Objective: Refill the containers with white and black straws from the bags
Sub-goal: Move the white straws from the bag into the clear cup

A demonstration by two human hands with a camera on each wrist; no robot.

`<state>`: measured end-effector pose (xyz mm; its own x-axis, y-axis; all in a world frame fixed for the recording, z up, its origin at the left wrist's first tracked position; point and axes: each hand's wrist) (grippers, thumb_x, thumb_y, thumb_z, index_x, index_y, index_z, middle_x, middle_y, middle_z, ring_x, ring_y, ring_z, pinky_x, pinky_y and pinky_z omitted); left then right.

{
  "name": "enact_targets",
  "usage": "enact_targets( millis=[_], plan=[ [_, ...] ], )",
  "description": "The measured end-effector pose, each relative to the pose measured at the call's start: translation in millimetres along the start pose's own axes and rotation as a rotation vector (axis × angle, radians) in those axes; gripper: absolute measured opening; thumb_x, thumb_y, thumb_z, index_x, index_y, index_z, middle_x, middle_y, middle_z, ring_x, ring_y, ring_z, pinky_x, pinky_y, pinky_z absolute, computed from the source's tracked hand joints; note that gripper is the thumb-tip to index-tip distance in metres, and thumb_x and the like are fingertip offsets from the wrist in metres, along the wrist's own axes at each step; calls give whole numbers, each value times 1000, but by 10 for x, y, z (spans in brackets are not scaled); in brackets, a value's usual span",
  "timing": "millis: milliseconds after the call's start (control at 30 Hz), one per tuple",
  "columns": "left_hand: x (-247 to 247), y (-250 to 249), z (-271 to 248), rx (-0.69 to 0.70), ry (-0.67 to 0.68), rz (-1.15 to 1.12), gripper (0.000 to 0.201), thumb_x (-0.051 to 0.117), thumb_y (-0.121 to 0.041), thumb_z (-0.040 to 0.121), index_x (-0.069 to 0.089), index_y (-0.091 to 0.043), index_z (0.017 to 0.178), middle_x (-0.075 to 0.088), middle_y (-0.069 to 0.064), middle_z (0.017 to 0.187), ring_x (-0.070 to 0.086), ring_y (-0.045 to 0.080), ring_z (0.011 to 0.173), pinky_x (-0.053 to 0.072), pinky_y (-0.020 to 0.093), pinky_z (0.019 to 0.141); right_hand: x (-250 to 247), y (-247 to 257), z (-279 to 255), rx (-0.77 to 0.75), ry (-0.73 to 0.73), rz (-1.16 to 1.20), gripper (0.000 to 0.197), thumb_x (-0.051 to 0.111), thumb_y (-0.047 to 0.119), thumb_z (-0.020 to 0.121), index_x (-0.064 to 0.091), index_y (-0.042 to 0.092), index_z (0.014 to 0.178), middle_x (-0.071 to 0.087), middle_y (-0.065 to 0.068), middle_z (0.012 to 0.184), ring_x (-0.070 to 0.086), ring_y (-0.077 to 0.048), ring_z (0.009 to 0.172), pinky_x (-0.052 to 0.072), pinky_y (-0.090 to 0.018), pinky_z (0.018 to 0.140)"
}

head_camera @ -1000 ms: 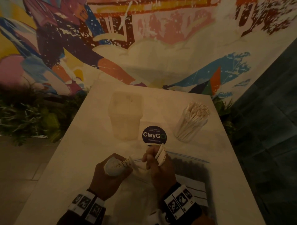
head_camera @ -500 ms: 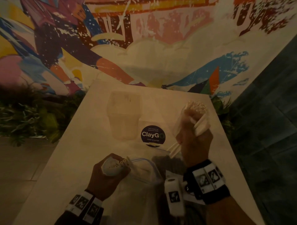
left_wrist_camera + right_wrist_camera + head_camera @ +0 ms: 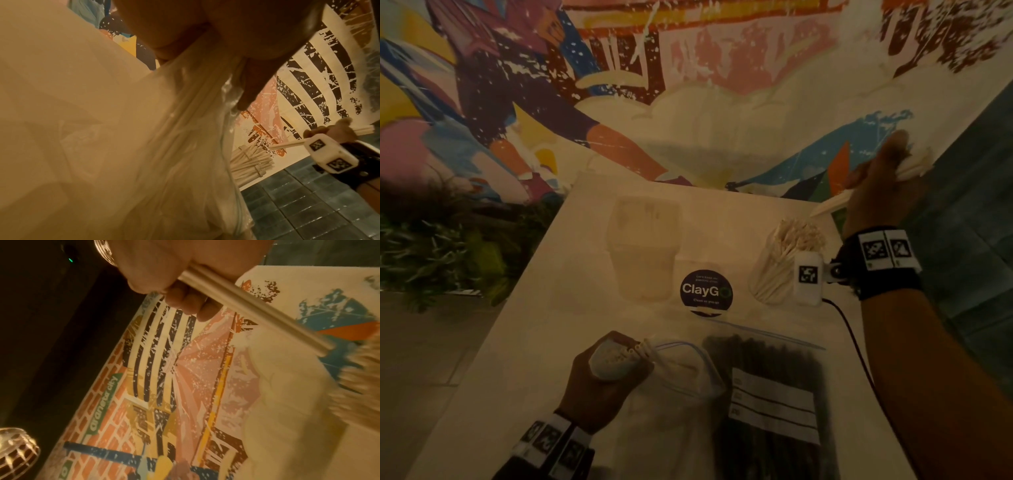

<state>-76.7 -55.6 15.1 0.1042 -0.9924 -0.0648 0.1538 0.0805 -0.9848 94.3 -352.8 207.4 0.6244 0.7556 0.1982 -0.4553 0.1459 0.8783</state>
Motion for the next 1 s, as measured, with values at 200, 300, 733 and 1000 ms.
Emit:
enact_targets(
  millis=[200,300,733,1000],
  plan=[
    [-4,-15,-11,-8,-2,-13,28,80,-37,58,67,-22,78,70,8,81,67,23,74,55,41,63,-9,-469,-107,45,82,-222,52,44,41,98,43,14,53,49,-2,47,48,-12,44,47,-24,60],
    [-9,-20,-13,-5,-3,3,27,79,-37,58,67,-24,78,70,7,81,67,23,74,55,41,63,-27,-438,-46,-13,85,-170,46,44,37,99,50,9,63,49,2,45,48,-9,41,44,-19,52],
    [-21,5,-4,-10,0,10,27,78,-38,59,67,-21,77,69,6,81,67,20,73,55,39,63,-169,-482,-36,-31,77,-154,43,43,59,86,53,21,68,47,8,38,47,-13,42,49,-39,59],
    [-10,-13,-19,-24,-11,12,26,78,-39,56,67,-25,76,70,7,82,68,20,74,56,40,64,-107,-526,-81,97,97,-207,53,48,46,94,51,23,47,46,6,35,45,-13,37,54,-43,59]
  ],
)
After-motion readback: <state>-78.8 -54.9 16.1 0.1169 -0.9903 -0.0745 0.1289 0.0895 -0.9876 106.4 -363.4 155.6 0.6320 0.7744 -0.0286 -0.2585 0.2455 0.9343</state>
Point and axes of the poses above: each hand's wrist, its own z-axis towards the middle knuckle, its own x-axis out of the palm, y = z × x
